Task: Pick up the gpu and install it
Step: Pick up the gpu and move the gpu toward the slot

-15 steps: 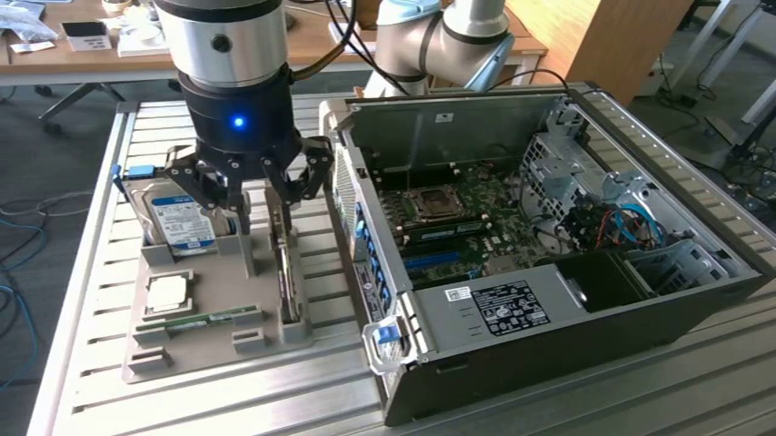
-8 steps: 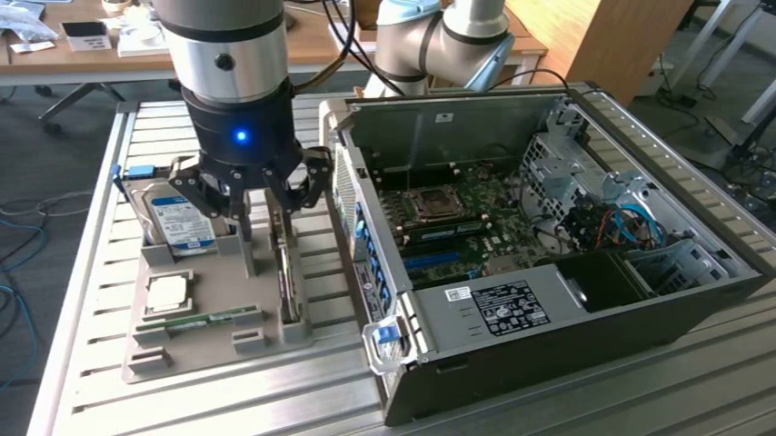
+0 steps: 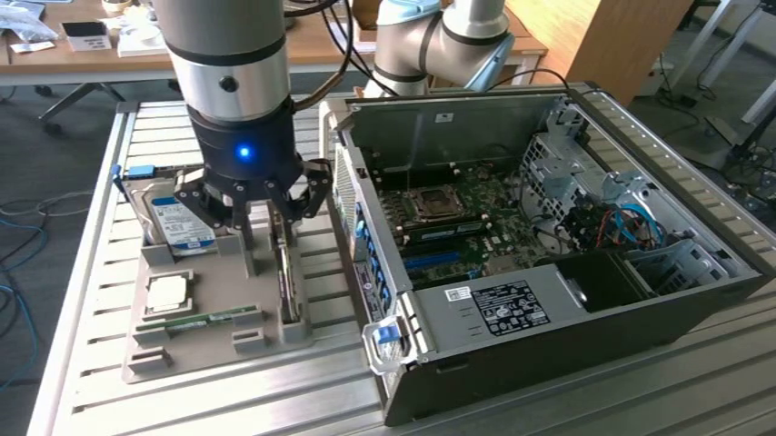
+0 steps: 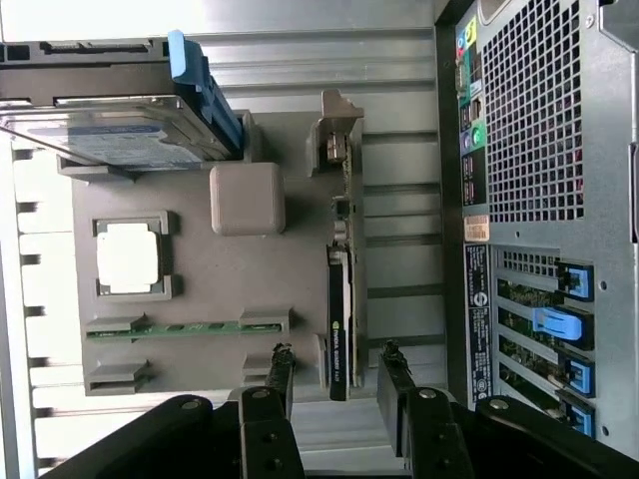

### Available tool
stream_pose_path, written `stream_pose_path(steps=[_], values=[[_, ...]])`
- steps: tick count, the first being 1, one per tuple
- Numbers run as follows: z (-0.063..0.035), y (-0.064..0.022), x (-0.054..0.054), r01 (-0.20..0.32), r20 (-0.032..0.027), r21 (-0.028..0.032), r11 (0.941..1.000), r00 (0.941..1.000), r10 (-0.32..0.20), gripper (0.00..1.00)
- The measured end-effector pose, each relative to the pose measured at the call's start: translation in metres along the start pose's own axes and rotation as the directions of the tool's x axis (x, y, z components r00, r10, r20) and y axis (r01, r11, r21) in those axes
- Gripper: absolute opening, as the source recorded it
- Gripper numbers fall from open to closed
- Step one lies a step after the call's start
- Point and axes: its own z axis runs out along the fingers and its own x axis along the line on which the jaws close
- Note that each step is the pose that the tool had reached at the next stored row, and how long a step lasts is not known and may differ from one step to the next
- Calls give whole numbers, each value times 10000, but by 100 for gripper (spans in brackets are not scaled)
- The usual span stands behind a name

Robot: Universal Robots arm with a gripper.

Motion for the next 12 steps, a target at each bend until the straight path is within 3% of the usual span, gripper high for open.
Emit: stream_pose_path(steps=[12], values=[[145, -6, 3, -1, 0, 0, 10000, 10000, 1, 47]])
